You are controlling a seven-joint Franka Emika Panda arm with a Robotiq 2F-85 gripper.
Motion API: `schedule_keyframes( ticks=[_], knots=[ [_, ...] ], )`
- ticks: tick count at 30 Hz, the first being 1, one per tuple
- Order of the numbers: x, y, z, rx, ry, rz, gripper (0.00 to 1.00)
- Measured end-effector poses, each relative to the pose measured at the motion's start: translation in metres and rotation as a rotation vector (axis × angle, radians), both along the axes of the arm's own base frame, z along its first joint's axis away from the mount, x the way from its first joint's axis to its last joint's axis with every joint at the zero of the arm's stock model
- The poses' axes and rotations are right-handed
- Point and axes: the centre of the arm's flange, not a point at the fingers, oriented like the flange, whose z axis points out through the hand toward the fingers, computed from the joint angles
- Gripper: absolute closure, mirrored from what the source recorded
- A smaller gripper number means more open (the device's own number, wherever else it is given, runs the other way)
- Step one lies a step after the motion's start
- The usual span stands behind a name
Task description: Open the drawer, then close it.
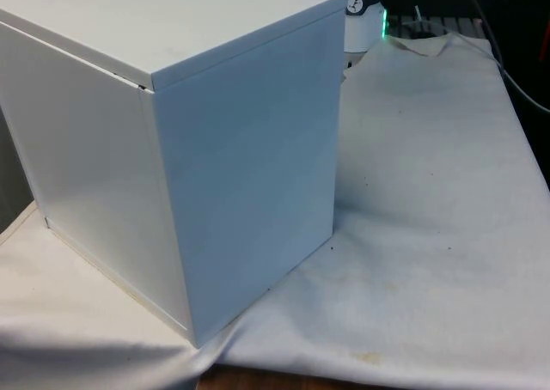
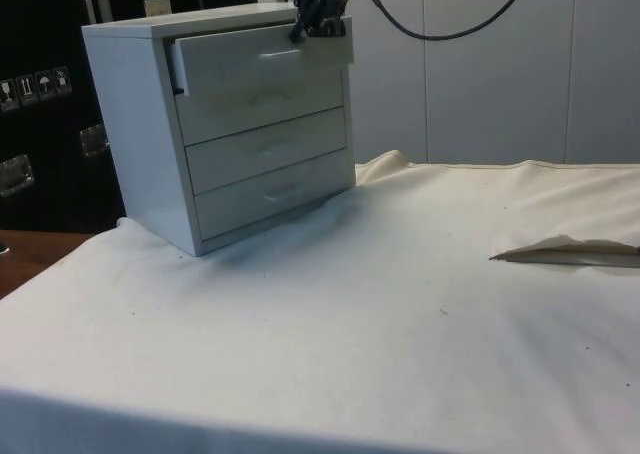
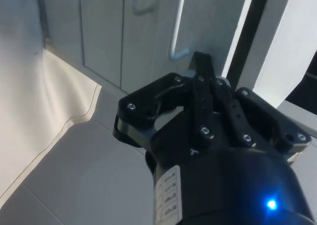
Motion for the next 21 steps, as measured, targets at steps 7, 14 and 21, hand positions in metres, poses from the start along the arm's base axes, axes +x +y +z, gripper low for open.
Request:
schedule_keyframes(
  ticks=[7,14,21],
  knots=[
    [0.006,-0.009,0.001,0.007,-0.004,-0.002,1.00],
    [0.011,-0.018,0.002,0.015,-0.009,-0.001,1.00],
    [0.012,-0.021,0.002,0.027,-0.014,0.003,1.00]
  ],
)
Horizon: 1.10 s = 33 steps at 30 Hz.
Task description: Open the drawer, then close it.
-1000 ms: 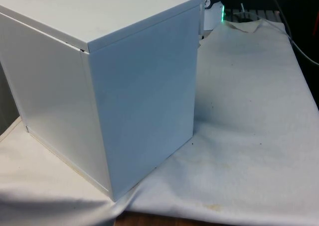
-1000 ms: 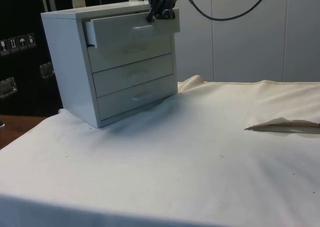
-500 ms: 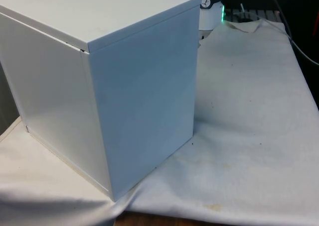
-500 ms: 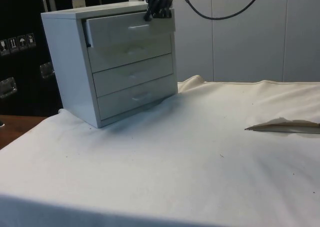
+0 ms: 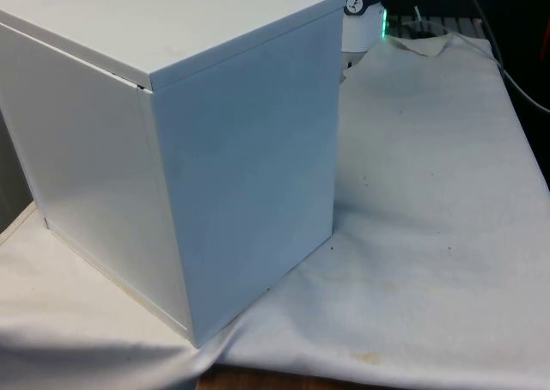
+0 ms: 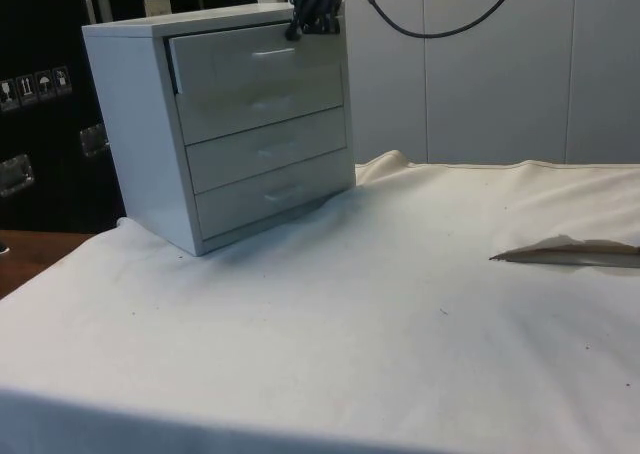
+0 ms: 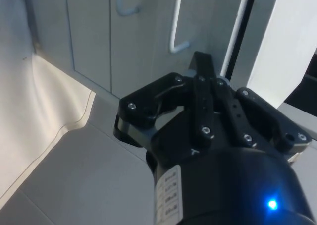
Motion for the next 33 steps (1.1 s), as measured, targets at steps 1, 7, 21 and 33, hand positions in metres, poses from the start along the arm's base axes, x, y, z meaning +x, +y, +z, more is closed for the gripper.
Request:
schedule_keyframes(
  ticks=[1,7,21,33],
  knots=[
    [-0.0002,-0.0005,-0.0001,0.002,0.000,0.000,1.00],
    [-0.0004,-0.0017,0.0002,0.008,-0.002,0.001,1.00],
    [0.0028,0.0007,-0.0001,0.014,0.000,-0.008,1.00],
    [0.0089,0.0050,0.0011,0.008,-0.002,-0.016,1.00]
  ],
)
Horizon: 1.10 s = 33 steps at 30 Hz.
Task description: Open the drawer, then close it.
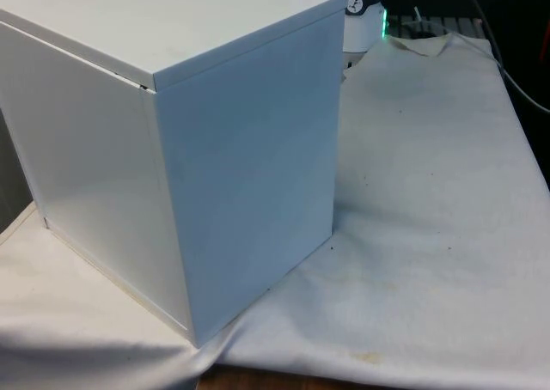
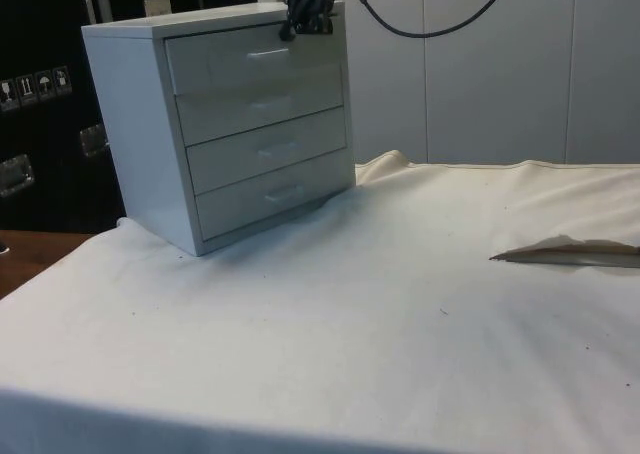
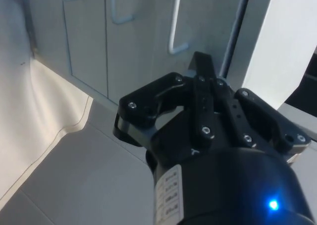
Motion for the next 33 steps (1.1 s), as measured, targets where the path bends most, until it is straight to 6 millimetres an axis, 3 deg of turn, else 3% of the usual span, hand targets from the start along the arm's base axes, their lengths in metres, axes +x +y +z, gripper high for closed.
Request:
schedule_keyframes(
  ticks=[19,33],
  knots=[
    [0.007,0.003,0.000,-0.007,-0.008,-0.012,1.00],
    [-0.003,0.024,-0.002,0.023,-0.007,0.013,1.00]
  ],
)
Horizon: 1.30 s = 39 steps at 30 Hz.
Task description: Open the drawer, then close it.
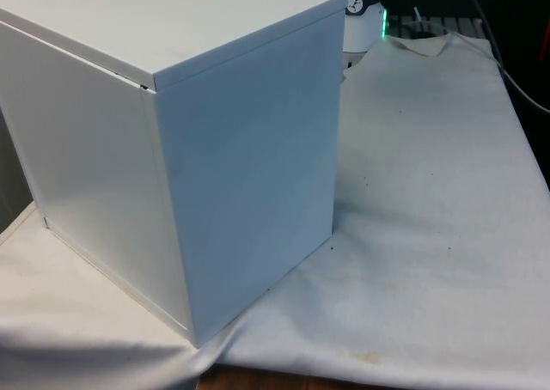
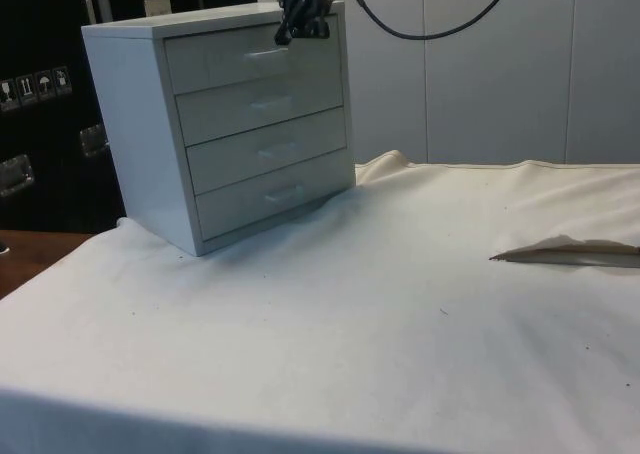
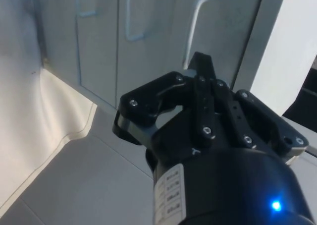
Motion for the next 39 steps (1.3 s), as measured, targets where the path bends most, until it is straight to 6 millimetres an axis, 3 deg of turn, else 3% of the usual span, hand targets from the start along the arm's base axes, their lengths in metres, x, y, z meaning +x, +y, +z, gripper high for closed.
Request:
schedule_keyframes(
  ticks=[39],
  knots=[
    [-0.070,0.075,0.001,0.062,-0.011,0.057,1.00]
  ],
)
